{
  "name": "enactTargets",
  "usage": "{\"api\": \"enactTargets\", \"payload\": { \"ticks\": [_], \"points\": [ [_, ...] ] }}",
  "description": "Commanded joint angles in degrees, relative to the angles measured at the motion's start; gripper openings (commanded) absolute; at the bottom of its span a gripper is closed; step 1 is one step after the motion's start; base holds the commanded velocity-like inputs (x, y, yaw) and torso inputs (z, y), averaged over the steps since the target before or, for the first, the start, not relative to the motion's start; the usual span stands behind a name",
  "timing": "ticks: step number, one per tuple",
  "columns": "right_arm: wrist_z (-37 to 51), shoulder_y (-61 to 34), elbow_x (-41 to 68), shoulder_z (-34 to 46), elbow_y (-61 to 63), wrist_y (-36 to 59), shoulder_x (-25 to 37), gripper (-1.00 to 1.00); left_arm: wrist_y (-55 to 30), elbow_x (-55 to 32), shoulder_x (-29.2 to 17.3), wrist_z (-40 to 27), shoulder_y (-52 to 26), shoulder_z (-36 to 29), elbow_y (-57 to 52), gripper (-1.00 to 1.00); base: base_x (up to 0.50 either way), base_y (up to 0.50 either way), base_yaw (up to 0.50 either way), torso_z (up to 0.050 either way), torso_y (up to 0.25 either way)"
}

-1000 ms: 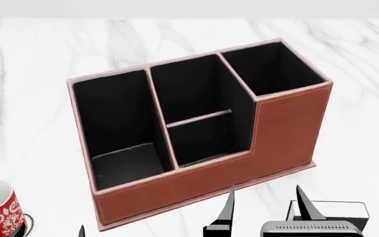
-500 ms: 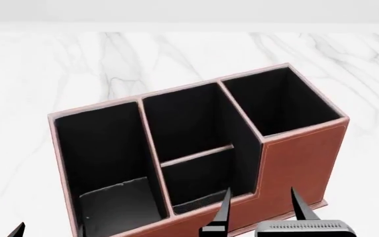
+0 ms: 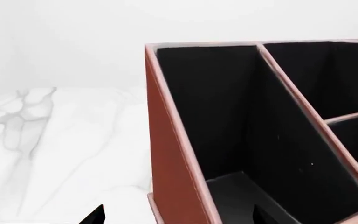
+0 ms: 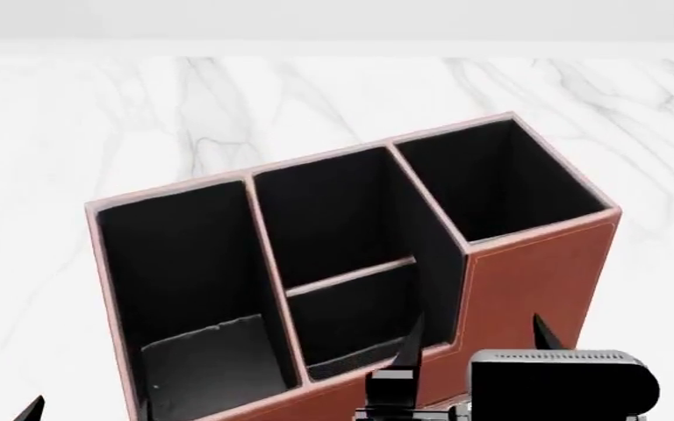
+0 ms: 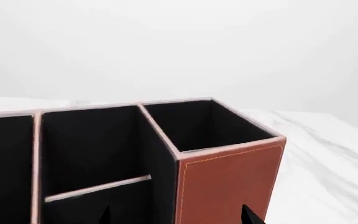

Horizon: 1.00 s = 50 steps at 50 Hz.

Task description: Pick up the book and place it in the left compartment of the caddy.

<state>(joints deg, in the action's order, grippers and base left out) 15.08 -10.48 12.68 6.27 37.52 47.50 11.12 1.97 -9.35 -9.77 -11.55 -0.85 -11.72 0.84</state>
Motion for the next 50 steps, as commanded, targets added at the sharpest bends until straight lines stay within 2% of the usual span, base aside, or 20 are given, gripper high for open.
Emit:
{"api": "enactTargets", "payload": {
  "ticks": [1, 16, 23, 25, 26, 29, 30, 32, 33, 34, 39, 43, 50],
  "points": [
    [0.4, -7.9, 2.6, -4.0, 7.1, 17.2, -0.9, 1.0, -0.2, 0.4, 0.8, 1.0, 0.0, 1.0, -0.2, 1.0, 0.0, 0.0, 0.0, 0.0, 0.0],
    [0.4, -9.8, 3.8, -4.9, 5.0, 19.3, -0.9, 1.0, -0.2, -0.1, 0.3, 0.5, 0.0, 0.5, -0.4, 1.0, 0.0, 0.0, 0.0, 0.0, 0.0],
    [0.4, -18.8, 6.5, -6.4, 5.8, 33.8, 0.4, 1.0, -0.1, -0.5, 0.1, 0.4, -0.1, 0.3, -0.3, 1.0, 0.0, 0.0, 0.0, 0.0, 0.0],
    [0.0, -22.9, 7.7, -6.4, 6.5, 40.5, 1.5, 1.0, -0.1, -0.7, 0.1, 0.4, -0.1, 0.3, -0.3, 1.0, 0.0, 0.0, 0.0, 0.0, 0.0],
    [2.1, -24.5, 12.0, -6.2, 5.4, 42.5, 3.2, 1.0, -0.2, -0.7, 0.1, 0.3, -0.1, 0.3, -0.3, 1.0, 0.0, 0.0, 0.0, 0.0, 0.0],
    [13.4, -27.4, 34.1, -9.3, 0.9, 42.5, 7.6, 1.0, -0.3, -0.8, 0.0, 0.2, -0.1, 0.1, -0.5, 1.0, 0.0, 0.0, 0.0, 0.0, 0.0],
    [18.5, -29.6, 41.7, -7.9, -1.2, 42.4, 10.8, 1.0, -0.3, -0.8, 0.0, 0.1, -0.1, 0.1, -0.5, 1.0, 0.0, 0.0, 0.0, 0.0, 0.0],
    [24.7, -32.4, 54.5, -9.4, -4.8, 42.4, 12.8, 1.0, -0.1, -0.8, -0.1, 0.1, -0.1, 0.1, -0.4, 1.0, 0.0, 0.0, 0.0, 0.0, 0.0],
    [27.2, -34.0, 58.7, -8.1, -5.8, 42.3, 14.5, 1.0, -0.1, -0.9, -0.1, 0.1, -0.1, 0.0, -0.4, 1.0, 0.0, 0.0, 0.0, 0.0, 0.0],
    [32.5, -35.5, 67.3, -7.5, -10.1, 42.3, 16.0, 1.0, -0.1, -0.9, -0.2, 0.1, -0.1, 0.0, -0.3, 1.0, 0.0, 0.0, 0.0, 0.0, 0.0],
    [32.0, -40.6, 77.0, -4.8, -12.8, 41.4, 19.9, 1.0, -0.1, -1.1, -0.3, 0.0, -0.2, -0.2, -0.3, 1.0, 0.0, 0.0, 0.0, 0.0, 0.0],
    [39.3, -44.0, 88.3, -0.1, -18.9, 40.8, 23.5, 1.0, 0.0, -1.1, -0.4, -0.2, -0.2, -0.3, -0.2, 1.0, 0.0, 0.0, 0.0, 0.0, 0.0],
    [29.3, -48.2, 88.4, 4.1, -18.7, 41.3, 27.4, 1.0, 0.0, -1.3, -0.5, -0.4, -0.3, -0.5, 0.0, 1.0, 0.0, 0.0, 0.0, 0.0, 0.0]
  ]
}}
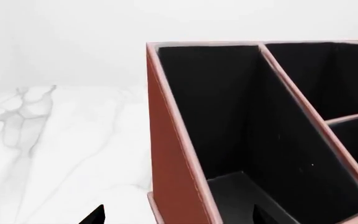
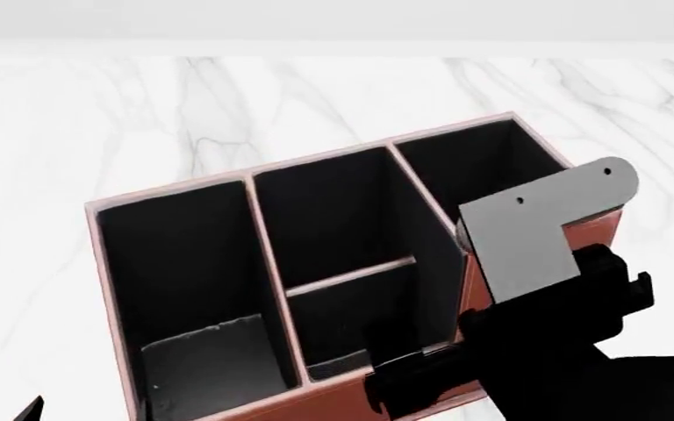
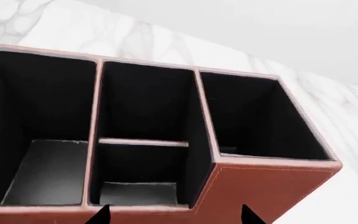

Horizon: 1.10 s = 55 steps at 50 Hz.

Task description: Pick up the book and place it in the left compartment of the caddy.

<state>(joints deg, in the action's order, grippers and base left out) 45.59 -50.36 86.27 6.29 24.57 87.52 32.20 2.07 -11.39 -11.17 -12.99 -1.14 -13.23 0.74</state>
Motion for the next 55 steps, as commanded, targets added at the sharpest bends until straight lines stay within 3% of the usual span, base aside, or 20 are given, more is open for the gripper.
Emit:
{"api": "enactTargets", "payload": {
  "ticks": [1, 10, 14, 24, 35, 41, 55],
  "points": [
    [-2.1, -8.7, 14.3, 4.3, -6.1, 1.0, 6.7, 1.0, -0.1, 0.7, 0.9, 1.0, -0.1, 1.0, 0.1, 1.0, 0.0, 0.0, 0.0, 0.0, 0.0],
    [-6.5, -17.6, 13.5, 13.8, -11.0, 1.8, 11.6, 1.0, -0.2, 0.5, 0.7, 0.8, -0.2, 0.7, 0.1, 1.0, 0.0, 0.0, 0.0, 0.0, 0.0],
    [-13.2, -22.0, 11.8, 20.0, -10.5, 1.8, 14.0, 1.0, -0.2, 0.4, 0.6, 0.7, -0.2, 0.6, 0.0, 1.0, 0.0, 0.0, 0.0, 0.0, 0.0],
    [-23.3, -37.2, 9.3, 44.1, -11.7, 2.1, 19.9, 1.0, -0.1, 0.0, 0.3, 0.5, -0.3, 0.4, 0.1, 1.0, 0.0, 0.0, 0.0, 0.0, 0.0],
    [-31.2, -43.6, 7.2, 55.6, -9.6, 2.0, 23.7, 1.0, 0.0, -0.2, 0.1, 0.2, -0.5, 0.0, 0.4, 1.0, 0.0, 0.0, 0.0, 0.0, 0.0],
    [-31.4, -50.1, 7.9, 66.9, -8.9, 2.1, 25.0, 1.0, 0.0, -0.3, 0.0, 0.0, -0.4, -0.1, 0.2, 1.0, 0.0, 0.0, 0.0, 0.0, 0.0],
    [-29.8, -55.3, 12.4, 75.3, -8.2, 0.8, 26.4, 1.0, 0.2, -0.6, -0.3, -0.3, -0.4, -0.5, 0.1, 1.0, 0.0, 0.0, 0.0, 0.0, 0.0]
  ]
}}
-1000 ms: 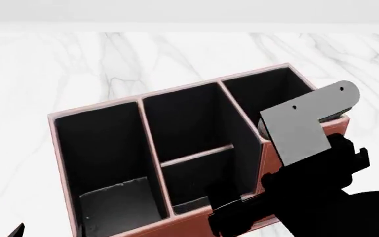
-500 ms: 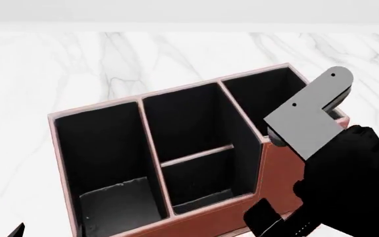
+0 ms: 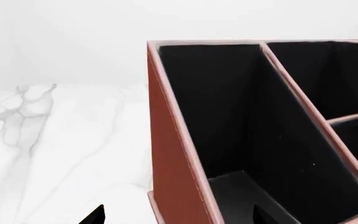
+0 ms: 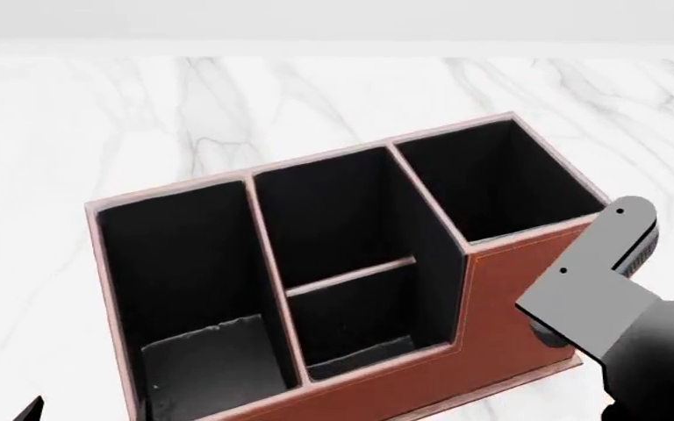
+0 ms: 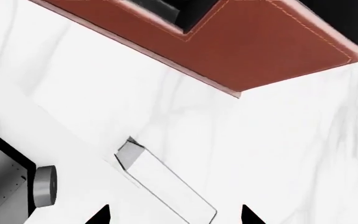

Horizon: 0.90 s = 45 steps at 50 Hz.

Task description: Pick up the book and place it in the left compartment of the caddy.

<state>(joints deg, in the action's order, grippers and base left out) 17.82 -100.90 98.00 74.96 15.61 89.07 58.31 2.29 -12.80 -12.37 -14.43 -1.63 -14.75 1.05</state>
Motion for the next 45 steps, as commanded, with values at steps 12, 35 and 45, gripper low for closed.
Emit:
{"api": "enactTargets", "payload": {
  "ticks": [12, 35, 45],
  "points": [
    [-3.9, -6.4, -5.2, 9.9, 0.8, -1.4, 0.0, 1.0, 0.0, 0.6, 0.6, 0.8, 0.2, 0.7, -0.4, 1.0, 0.0, 0.0, 0.0, 0.0, 0.0],
    [-11.1, -7.4, -13.1, 14.6, 3.4, -4.1, -2.1, 1.0, 0.3, 0.1, 0.2, 0.4, -0.1, 0.2, 0.0, 1.0, 0.0, 0.0, 0.0, 0.0, 0.0],
    [-12.1, -3.0, -16.4, 16.8, 2.4, -8.4, -2.3, 1.0, 0.3, -0.1, 0.1, 0.2, -0.2, 0.0, 0.0, 1.0, 0.0, 0.0, 0.0, 0.0, 0.0]
  ]
}}
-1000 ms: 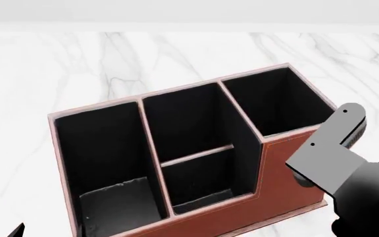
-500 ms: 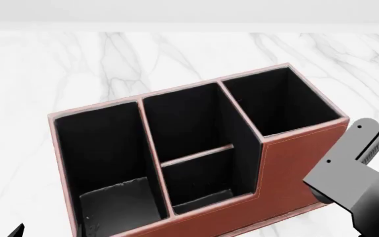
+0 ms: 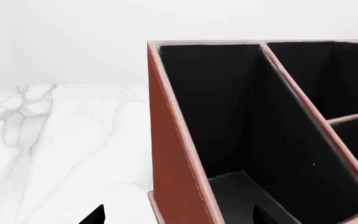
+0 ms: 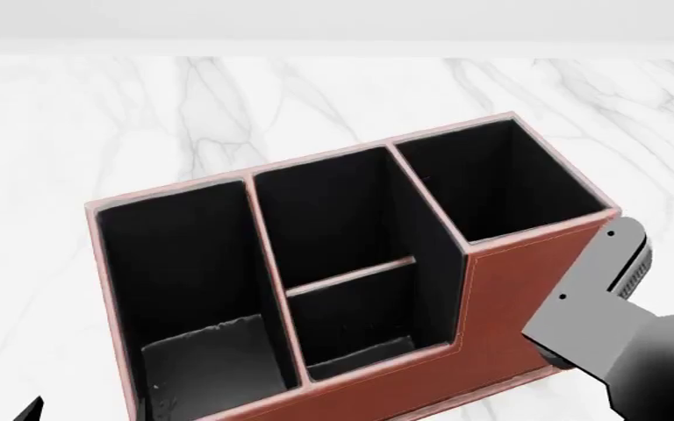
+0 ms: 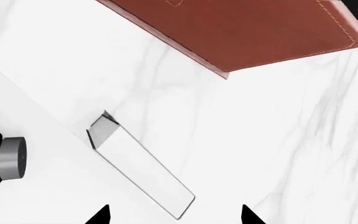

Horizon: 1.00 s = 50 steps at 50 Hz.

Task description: Pick up the book and place it in the left compartment of the caddy.

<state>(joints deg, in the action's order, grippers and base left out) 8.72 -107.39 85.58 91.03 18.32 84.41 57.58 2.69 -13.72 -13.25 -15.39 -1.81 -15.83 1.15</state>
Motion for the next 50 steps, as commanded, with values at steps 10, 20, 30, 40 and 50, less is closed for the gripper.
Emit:
{"api": "enactTargets", "payload": {
  "ticks": [10, 20, 30, 40, 50],
  "points": [
    [-4.5, 7.7, -8.1, 3.1, -2.4, -7.5, -2.4, 1.0, 0.0, 0.7, 0.7, 0.9, 0.0, 0.8, -0.1, 1.0, 0.0, 0.0, 0.0, 0.0, 0.0],
    [-5.1, 9.3, -9.8, 4.1, -3.2, -9.1, -3.1, 1.0, 0.0, 0.5, 0.6, 0.7, -0.1, 0.6, 0.0, 1.0, 0.0, 0.0, 0.0, 0.0, 0.0],
    [-5.6, 10.5, -11.0, 4.7, -3.9, -10.7, -4.0, 1.0, 0.1, 0.3, 0.4, 0.5, -0.1, 0.4, 0.0, 1.0, 0.0, 0.0, 0.0, 0.0, 0.0],
    [-6.7, 10.8, -12.0, 5.2, -4.5, -11.5, -4.5, 1.0, 0.2, 0.2, 0.2, 0.4, 0.0, 0.1, -0.2, 1.0, 0.0, 0.0, 0.0, 0.0, 0.0],
    [-8.0, 13.8, -13.6, 6.2, -6.4, -14.5, -5.7, 1.0, 0.3, -0.2, 0.0, 0.4, -0.1, 0.0, -0.2, 1.0, 0.0, 0.0, 0.0, 0.0, 0.0]
  ]
}}
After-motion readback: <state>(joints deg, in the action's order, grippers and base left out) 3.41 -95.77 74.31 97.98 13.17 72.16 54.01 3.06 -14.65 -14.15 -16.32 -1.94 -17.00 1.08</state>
